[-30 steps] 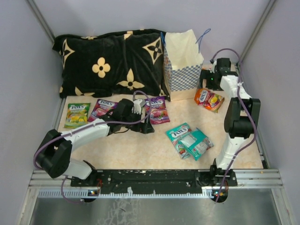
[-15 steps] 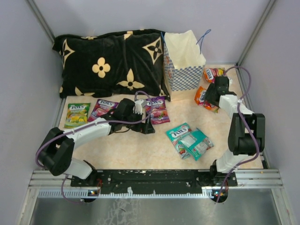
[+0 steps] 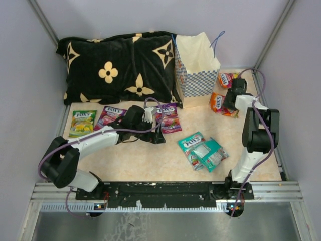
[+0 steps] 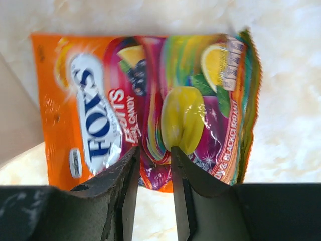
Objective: Take the snacks out of the paper bag
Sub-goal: Move the snack to the center of the board.
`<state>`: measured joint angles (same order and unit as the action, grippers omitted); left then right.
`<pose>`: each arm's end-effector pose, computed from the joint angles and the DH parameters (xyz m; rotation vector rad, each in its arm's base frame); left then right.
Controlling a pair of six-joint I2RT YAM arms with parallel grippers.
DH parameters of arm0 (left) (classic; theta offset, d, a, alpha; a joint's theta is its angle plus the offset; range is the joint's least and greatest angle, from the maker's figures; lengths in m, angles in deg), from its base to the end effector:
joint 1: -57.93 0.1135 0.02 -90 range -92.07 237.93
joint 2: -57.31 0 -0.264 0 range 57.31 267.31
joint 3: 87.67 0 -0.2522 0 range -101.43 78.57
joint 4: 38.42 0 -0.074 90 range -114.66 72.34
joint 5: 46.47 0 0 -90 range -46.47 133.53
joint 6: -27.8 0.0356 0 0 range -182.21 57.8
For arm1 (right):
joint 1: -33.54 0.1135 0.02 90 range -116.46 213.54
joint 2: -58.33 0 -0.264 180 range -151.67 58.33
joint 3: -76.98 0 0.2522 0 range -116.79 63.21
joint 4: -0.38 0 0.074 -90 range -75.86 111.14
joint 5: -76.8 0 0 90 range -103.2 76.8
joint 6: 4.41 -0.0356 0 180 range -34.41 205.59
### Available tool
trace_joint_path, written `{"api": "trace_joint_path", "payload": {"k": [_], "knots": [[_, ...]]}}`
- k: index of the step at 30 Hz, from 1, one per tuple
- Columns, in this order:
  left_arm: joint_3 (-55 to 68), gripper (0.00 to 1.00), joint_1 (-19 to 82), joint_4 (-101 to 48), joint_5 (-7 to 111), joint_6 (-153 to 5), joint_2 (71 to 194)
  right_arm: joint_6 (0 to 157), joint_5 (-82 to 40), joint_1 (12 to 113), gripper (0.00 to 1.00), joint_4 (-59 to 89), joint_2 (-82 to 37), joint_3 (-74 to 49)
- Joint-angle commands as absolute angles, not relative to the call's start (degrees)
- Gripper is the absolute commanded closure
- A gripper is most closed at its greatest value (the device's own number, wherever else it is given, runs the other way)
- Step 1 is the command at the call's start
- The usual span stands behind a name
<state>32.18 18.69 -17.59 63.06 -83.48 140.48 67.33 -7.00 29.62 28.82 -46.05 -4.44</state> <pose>0.2235 -0.1979 0.2025 0.5626 2.4038 -0.8946 0.3849 -0.0302 0.1854 0.5190 2.4054 -0.0247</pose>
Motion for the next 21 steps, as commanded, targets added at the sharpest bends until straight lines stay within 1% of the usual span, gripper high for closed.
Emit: {"api": "trace_joint_path", "payload": {"k": [1,6,10,11,12,14,16,18,21], "knots": [[29.5,0.05,18.5,-16.5,63.3,-82.5,141.7,78.6,-7.0,24.9,0.67,33.6,-49.1,-10.3],[27.6,0.05,18.5,-15.2,63.9,-82.0,143.7,84.5,-9.5,21.1,0.63,37.3,-51.9,-15.0],[26.0,0.05,18.5,-14.0,64.1,-81.5,144.8,85.0,-10.2,20.9,0.63,37.8,-53.7,-17.3],[25.7,0.05,18.5,-13.8,63.9,-81.4,144.9,84.7,-10.5,20.9,0.61,37.9,-54.1,-17.7],[25.5,0.05,18.5,-13.6,63.7,-81.4,144.9,84.3,-10.8,20.9,0.56,37.7,-54.1,-17.9],[25.2,0.05,18.5,-13.5,63.4,-81.5,144.9,83.5,-11.9,20.9,0.39,36.1,-52.7,-17.2],[25.0,0.05,18.4,-13.3,63.3,-81.7,145.0,82.9,-12.8,21.0,0.26,32.6,-49.2,-14.7],[24.7,0.05,18.4,-13.4,63.3,-81.8,145.1,82.6,-12.2,21.2,0.22,29.7,-45.1,-13.2],[24.3,0.04,18.3,-13.2,63.2,-81.7,145.6,84.1,-10.8,21.9,0.21,30.6,-43.3,-15.1]]}}
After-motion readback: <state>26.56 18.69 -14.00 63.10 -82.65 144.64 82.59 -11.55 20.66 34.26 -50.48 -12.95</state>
